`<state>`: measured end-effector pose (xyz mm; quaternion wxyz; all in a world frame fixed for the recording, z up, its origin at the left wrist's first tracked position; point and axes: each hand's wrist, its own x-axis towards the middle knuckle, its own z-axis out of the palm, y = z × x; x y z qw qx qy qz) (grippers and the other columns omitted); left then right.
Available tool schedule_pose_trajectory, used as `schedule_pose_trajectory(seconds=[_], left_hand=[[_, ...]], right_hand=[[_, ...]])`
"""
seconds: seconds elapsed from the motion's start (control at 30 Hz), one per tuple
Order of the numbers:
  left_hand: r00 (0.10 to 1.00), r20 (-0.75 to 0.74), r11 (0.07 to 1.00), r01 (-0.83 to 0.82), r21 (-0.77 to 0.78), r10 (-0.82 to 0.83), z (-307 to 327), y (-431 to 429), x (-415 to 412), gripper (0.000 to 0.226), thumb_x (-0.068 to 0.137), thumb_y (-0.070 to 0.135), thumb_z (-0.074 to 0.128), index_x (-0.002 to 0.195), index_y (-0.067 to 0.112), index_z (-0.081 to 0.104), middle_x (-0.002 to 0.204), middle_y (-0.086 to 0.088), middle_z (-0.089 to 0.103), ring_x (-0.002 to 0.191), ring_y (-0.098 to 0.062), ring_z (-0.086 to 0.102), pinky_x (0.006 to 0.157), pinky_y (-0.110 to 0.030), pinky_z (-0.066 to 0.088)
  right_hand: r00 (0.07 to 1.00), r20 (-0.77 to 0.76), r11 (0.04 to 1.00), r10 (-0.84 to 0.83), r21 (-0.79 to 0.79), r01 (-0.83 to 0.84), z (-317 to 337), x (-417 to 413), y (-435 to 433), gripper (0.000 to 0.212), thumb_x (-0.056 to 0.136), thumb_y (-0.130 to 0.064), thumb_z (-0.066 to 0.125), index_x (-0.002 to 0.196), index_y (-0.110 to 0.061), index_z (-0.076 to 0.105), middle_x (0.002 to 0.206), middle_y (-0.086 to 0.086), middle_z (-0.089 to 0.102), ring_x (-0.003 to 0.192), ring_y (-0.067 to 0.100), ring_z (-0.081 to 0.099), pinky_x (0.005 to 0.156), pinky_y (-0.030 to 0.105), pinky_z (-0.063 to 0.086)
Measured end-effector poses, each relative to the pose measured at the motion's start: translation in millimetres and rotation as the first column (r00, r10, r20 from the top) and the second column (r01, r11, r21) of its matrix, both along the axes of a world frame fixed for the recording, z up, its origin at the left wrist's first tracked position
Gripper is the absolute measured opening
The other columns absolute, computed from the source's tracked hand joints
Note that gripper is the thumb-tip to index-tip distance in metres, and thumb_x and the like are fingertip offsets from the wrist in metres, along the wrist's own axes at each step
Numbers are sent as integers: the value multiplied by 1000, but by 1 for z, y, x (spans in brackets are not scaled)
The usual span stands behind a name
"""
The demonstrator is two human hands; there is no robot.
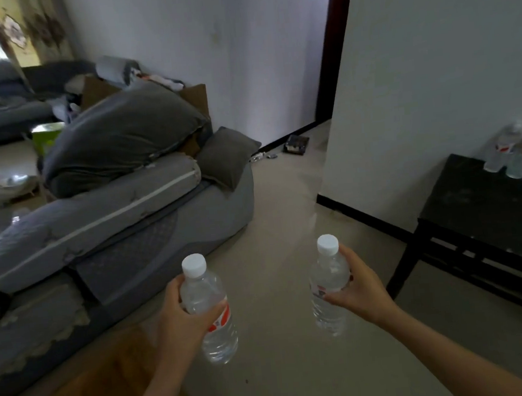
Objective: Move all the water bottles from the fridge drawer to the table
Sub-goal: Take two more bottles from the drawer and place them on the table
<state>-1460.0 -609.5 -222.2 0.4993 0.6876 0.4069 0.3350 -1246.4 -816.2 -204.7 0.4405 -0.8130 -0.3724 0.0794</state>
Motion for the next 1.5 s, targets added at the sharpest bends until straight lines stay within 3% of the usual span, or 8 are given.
schedule_pose_trajectory(seconds=[0.2,0.43,0.53,0.77,0.97,1.13,1.4,1.5], left_hand=[[997,24,998,68,3,-68,0,58,44,79,56,17,85,123,25,45,99,14,48,90,-11,49,79,-33,41],[975,58,975,216,-60,-213,-13,74,123,55,59,20,85,83,51,46,82,22,58,76,4,55,61,-22,43],[966,58,967,253,-43,-250,-7,88,170,56,58,21,86,89,45,47,84,22,58,80,2,56,64,-25,44],[968,71,969,237,63,-242,20,139,288,65,59,14,85,107,34,45,92,19,55,84,-11,57,77,-32,44],[976,38,976,210,56,-213,12,178,348,69,60,14,84,117,29,48,94,15,55,83,-8,55,78,-33,44],[978,21,978,205,32,-206,-9,221,397,69,59,14,85,117,26,49,97,9,57,84,-12,57,75,-31,46],[959,85,963,268,29,-269,-15,332,540,66,60,15,84,112,33,48,93,17,57,82,-7,56,69,-27,45],[948,72,951,306,41,-309,-8,363,587,71,61,13,84,120,24,47,102,6,56,88,-16,55,78,-34,45]], right_hand=[[991,2,991,-131,41,131,9,18,36,82,59,-29,81,109,-70,31,107,-35,49,101,-12,51,77,7,40],[979,-11,979,-201,15,202,1,71,48,81,62,-23,82,109,-65,32,108,-28,51,97,0,57,71,14,44],[972,-15,971,-233,50,234,-2,107,56,79,62,-23,82,111,-62,34,110,-31,50,102,-14,50,74,7,42],[979,-33,971,-202,122,205,1,220,121,78,63,-20,81,117,-52,34,117,-17,53,107,7,53,89,27,47],[981,-104,974,-166,140,180,-3,292,173,80,62,-18,81,117,-52,35,114,-23,52,102,-8,53,77,5,43],[976,-93,974,-195,99,204,-13,343,214,82,62,-23,80,122,-51,32,124,-15,52,111,8,53,92,32,48],[943,-61,940,-328,77,332,-6,455,291,81,64,-21,81,121,-46,31,121,-13,51,111,10,52,93,28,45],[912,-48,912,-407,21,409,0,487,307,79,63,-29,81,129,-39,37,123,-13,51,110,10,53,93,33,47]])
